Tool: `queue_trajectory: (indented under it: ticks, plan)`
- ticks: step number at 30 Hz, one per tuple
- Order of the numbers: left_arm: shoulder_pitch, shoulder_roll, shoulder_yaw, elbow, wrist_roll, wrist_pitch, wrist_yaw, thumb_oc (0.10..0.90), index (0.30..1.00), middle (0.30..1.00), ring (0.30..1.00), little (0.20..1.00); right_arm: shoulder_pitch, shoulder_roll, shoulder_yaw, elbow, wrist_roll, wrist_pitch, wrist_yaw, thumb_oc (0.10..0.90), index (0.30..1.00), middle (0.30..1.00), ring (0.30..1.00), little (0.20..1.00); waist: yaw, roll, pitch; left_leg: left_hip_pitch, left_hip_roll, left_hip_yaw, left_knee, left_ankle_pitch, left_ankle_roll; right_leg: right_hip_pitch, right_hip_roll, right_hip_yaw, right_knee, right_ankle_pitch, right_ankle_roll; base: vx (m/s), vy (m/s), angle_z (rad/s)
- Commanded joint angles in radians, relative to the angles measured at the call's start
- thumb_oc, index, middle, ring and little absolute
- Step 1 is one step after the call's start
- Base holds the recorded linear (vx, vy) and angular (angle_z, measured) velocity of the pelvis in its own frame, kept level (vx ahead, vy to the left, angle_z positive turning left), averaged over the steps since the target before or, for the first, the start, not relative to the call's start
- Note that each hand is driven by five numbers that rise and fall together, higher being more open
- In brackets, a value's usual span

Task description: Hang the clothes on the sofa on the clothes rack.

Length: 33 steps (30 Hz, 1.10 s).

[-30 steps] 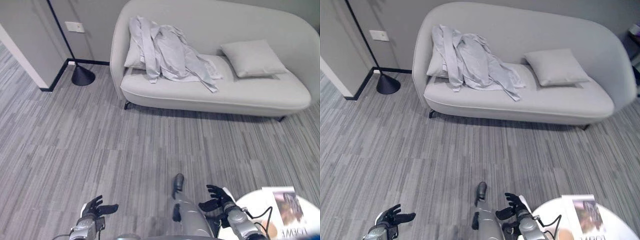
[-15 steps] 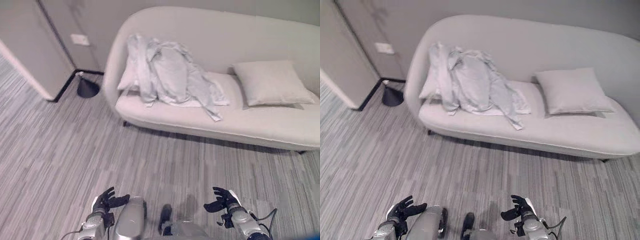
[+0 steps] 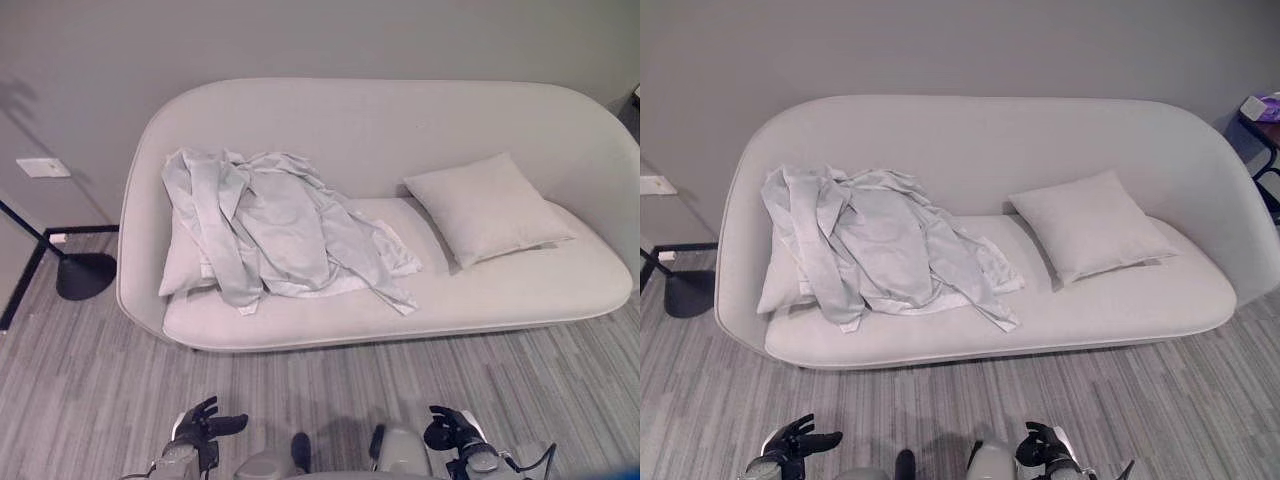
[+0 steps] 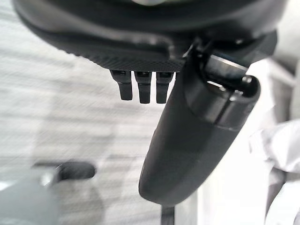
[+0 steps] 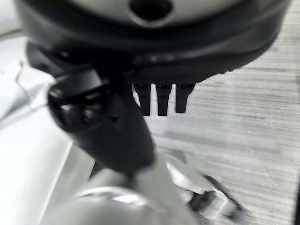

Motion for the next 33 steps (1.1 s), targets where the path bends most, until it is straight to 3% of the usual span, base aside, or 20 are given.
queue_trajectory:
  ticks: [1, 4, 8, 10, 13, 14, 15, 16, 17, 18, 19, 21, 22, 23, 27, 29, 30, 31, 32, 33]
  plan:
    - [0.008, 0.049, 0.008, -0.064, 0.013, -0.031, 0.011, 0.8, 0.9, 0.9, 0.9, 0.9, -0.03, -0.013, -0.006, -0.018, -0.004, -0.006, 0.0, 0.8, 0.9, 0.9, 0.9, 0.9, 0.021, -0.042, 0.035, 0.007, 0.104, 0.041, -0.038, -0.094, -0.131, 0.185, 0.133, -0.009, -0.556, 0.151, 0.057, 0.26, -0.1, -0.02]
    - [0.003, 0.042, 0.002, -0.073, 0.023, -0.038, 0.006, 0.8, 0.9, 0.9, 0.9, 0.9, -0.015, -0.013, -0.001, -0.003, -0.007, -0.008, 0.001, 0.8, 0.9, 0.9, 0.9, 0.9, 0.015, -0.061, 0.024, 0.022, 0.088, 0.016, -0.038, -0.116, -0.133, 0.219, 0.177, 0.043, -0.69, 0.183, 0.074, 0.22, -0.081, 0.28]
    - [0.014, 0.029, -0.004, -0.106, 0.008, -0.044, 0.006, 0.8, 0.9, 0.9, 0.9, 0.9, -0.004, -0.029, -0.001, -0.016, -0.014, -0.014, 0.005, 0.8, 0.9, 0.9, 0.9, 0.9, 0.02, -0.062, 0.009, 0.037, 0.11, 0.008, -0.038, -0.108, -0.147, 0.25, 0.197, 0.026, -0.695, 0.174, 0.062, 0.15, -0.115, 0.47]
    - [0.007, 0.02, -0.019, -0.168, -0.036, -0.047, 0.002, 0.8, 0.9, 0.9, 0.9, 0.9, -0.02, -0.057, -0.015, -0.042, 0.003, -0.027, 0.0, 0.8, 0.9, 0.9, 0.9, 0.9, 0.024, -0.08, 0.031, -0.062, 0.118, 0.011, 0.166, -0.133, -0.176, 0.289, 0.181, -0.006, -0.695, 0.147, 0.045, 0.12, -0.175, 0.33]
    - [0.003, 0.011, -0.028, -0.228, -0.075, -0.047, 0.007, 0.8, 0.9, 0.9, 0.9, 0.9, -0.04, -0.085, -0.028, -0.096, 0.022, -0.031, -0.006, 0.8, 0.9, 0.9, 0.9, 0.9, 0.034, -0.083, 0.084, -0.265, 0.131, -0.013, 0.543, -0.072, -0.22, 0.329, 0.182, -0.013, -0.695, 0.117, 0.001, -0.02, -0.07, 0.33]
    - [0.002, 0.011, -0.028, -0.228, -0.075, -0.047, 0.007, 0.8, 0.9, 0.9, 0.9, 0.9, -0.041, -0.084, -0.028, -0.096, 0.022, -0.031, -0.006, 0.8, 0.9, 0.9, 0.9, 0.9, 0.031, -0.086, 0.081, -0.27, 0.128, -0.015, 0.543, -0.069, -0.22, 0.324, 0.18, -0.015, -0.695, 0.118, 0.002, 0.03, -0.016, 0.08]
    - [0.001, 0.015, -0.026, -0.249, -0.088, -0.045, 0.014, 0.8, 0.9, 0.9, 0.9, 0.9, -0.04, -0.089, -0.033, -0.113, 0.035, -0.029, -0.012, 0.8, 0.9, 0.9, 0.9, 0.9, 0.037, -0.085, 0.094, -0.323, 0.192, 0.01, 0.593, -0.022, -0.227, 0.336, 0.183, -0.023, -0.695, 0.099, -0.011, 0.09, 0.045, 0.11]
    - [0.003, 0.015, -0.027, -0.263, -0.091, -0.045, 0.011, 0.8, 0.9, 0.9, 0.9, 0.9, -0.033, -0.091, -0.033, -0.112, 0.032, -0.024, -0.012, 0.8, 0.9, 0.9, 0.9, 0.9, 0.038, -0.088, 0.093, -0.311, 0.25, 0.025, 0.53, -0.019, -0.223, 0.347, 0.177, -0.023, -0.695, 0.086, -0.004, 0.24, 0.186, 0.08]
    - [0.017, 0.018, -0.034, -0.286, -0.081, -0.043, 0.006, 0.8, 0.9, 0.9, 0.9, 0.9, -0.021, -0.094, -0.036, -0.113, 0.03, -0.021, -0.01, 0.8, 0.9, 0.9, 0.9, 0.9, 0.036, -0.091, 0.082, -0.257, 0.316, 0.029, 0.361, -0.027, -0.214, 0.359, 0.155, -0.02, -0.695, 0.071, 0.015, 0.29, 0.308, 0.19]
    - [0.024, 0.023, -0.037, -0.295, -0.078, -0.043, 0.011, 0.8, 0.9, 0.9, 0.9, 0.9, -0.014, -0.095, -0.04, -0.113, 0.028, -0.019, -0.008, 0.8, 0.9, 0.9, 0.9, 0.9, 0.031, -0.085, 0.072, -0.239, 0.373, 0.013, 0.241, 0.017, -0.227, 0.365, 0.14, -0.019, -0.695, 0.065, 0.026, 0.36, 0.569, 0.09]
    - [0.024, 0.029, -0.047, -0.304, -0.069, -0.037, 0.014, 0.8, 0.9, 0.9, 0.9, 0.9, -0.015, -0.101, -0.045, -0.114, 0.02, -0.015, -0.012, 0.8, 0.9, 0.9, 0.9, 0.9, 0.027, -0.054, 0.055, -0.239, 0.434, -0.031, 0.067, 0.12, -0.253, 0.376, 0.125, -0.011, -0.695, 0.05, 0.041, 0.3, 0.583, 0.13]
    - [0.023, 0.023, -0.058, -0.293, -0.065, -0.044, 0.008, 0.8, 0.9, 0.9, 0.9, 0.9, -0.027, -0.111, -0.047, -0.108, 0.006, -0.018, -0.003, 0.8, 0.9, 0.9, 0.9, 0.9, 0.022, -0.014, 0.029, -0.196, 0.424, -0.06, -0.038, 0.115, -0.29, 0.391, 0.108, -0.005, -0.695, 0.055, 0.067, 0.2, 0.467, 0.03]
    - [0.023, 0.023, -0.058, -0.293, -0.065, -0.044, 0.008, 0.8, 0.9, 0.9, 0.9, 0.9, -0.027, -0.111, -0.047, -0.108, 0.006, -0.018, -0.003, 0.8, 0.9, 0.9, 0.9, 0.9, 0.022, -0.014, 0.029, -0.196, 0.424, -0.06, -0.038, 0.115, -0.29, 0.391, 0.108, -0.005, -0.695, 0.055, 0.067, 0.26, 0.651, -0.18]
    - [0.015, 0.03, -0.081, -0.31, -0.035, -0.04, -0.011, 0.8, 0.9, 0.9, 0.9, 0.9, -0.034, -0.111, -0.082, -0.129, 0.0, -0.015, -0.009, 0.8, 0.9, 0.9, 0.9, 0.9, 0.003, -0.008, -0.007, -0.18, 0.334, -0.045, -0.038, 0.072, -0.279, 0.392, 0.014, -0.013, -0.677, 0.121, 0.099, 0.2, 0.494, -0.19]
    - [0.024, 0.064, -0.071, -0.34, -0.02, -0.044, -0.016, 0.8, 0.9, 0.9, 0.9, 0.9, -0.062, -0.118, -0.08, -0.183, -0.007, -0.013, -0.005, 0.8, 0.9, 0.9, 0.9, 0.9, 0.029, -0.019, 0.001, -0.138, 0.258, 0.016, -0.038, 0.016, -0.231, 0.315, -0.078, -0.025, -0.558, 0.217, 0.097, 0.09, 0.421, 0.17]
    - [0.028, 0.078, -0.063, -0.356, -0.017, -0.046, -0.016, 0.8, 0.9, 0.9, 0.9, 0.9, -0.075, -0.131, -0.075, -0.218, -0.021, -0.013, -0.004, 0.8, 0.9, 0.9, 0.9, 0.9, 0.038, -0.017, 0.006, -0.122, 0.246, 0.04, -0.038, 0.001, -0.219, 0.295, -0.104, -0.058, -0.515, 0.234, 0.091, 0.03, 0.285, -0.72]
    - [0.028, 0.096, -0.052, -0.374, -0.011, -0.05, -0.011, 0.8, 0.9, 0.9, 0.9, 0.9, -0.099, -0.159, -0.074, -0.303, -0.037, -0.019, -0.009, 0.8, 0.9, 0.9, 0.9, 0.9, 0.035, -0.007, 0.021, -0.093, 0.237, 0.058, -0.038, -0.021, -0.206, 0.251, -0.094, -0.077, -0.417, 0.215, 0.073, 0.04, 0.342, -0.6]
    - [0.025, 0.1, -0.048, -0.417, -0.003, -0.055, -0.006, 0.8, 0.9, 0.9, 0.9, 0.9, -0.118, -0.204, -0.085, -0.369, -0.059, -0.024, -0.025, 0.8, 0.9, 0.9, 0.9, 0.9, 0.023, 0.003, 0.04, -0.075, 0.227, 0.065, -0.038, -0.023, -0.196, 0.195, -0.01, -0.011, -0.405, 0.17, 0.064, 0.06, 0.376, -0.56]
    - [0.011, 0.099, -0.052, -0.456, 0.0, -0.071, 0.007, 0.8, 0.9, 0.9, 0.9, 0.9, -0.174, -0.256, -0.098, -0.397, -0.051, -0.036, -0.05, 0.8, 0.9, 0.9, 0.9, 0.9, 0.022, 0.006, 0.066, -0.057, 0.212, 0.074, -0.038, -0.028, -0.194, 0.18, 0.086, -0.008, -0.503, 0.139, 0.059, 0.03, 0.138, -0.46]
    - [-0.009, 0.109, -0.059, -0.472, 0.012, -0.07, 0.011, 0.8, 0.9, 0.9, 0.9, 0.9, -0.19, -0.284, -0.112, -0.407, -0.047, -0.044, -0.068, 0.8, 0.9, 0.9, 0.9, 0.9, 0.014, 0.003, 0.069, -0.075, 0.206, 0.057, -0.038, -0.029, -0.195, 0.19, 0.117, 0.041, -0.581, 0.135, 0.07, 0.08, -0.02, -0.42]
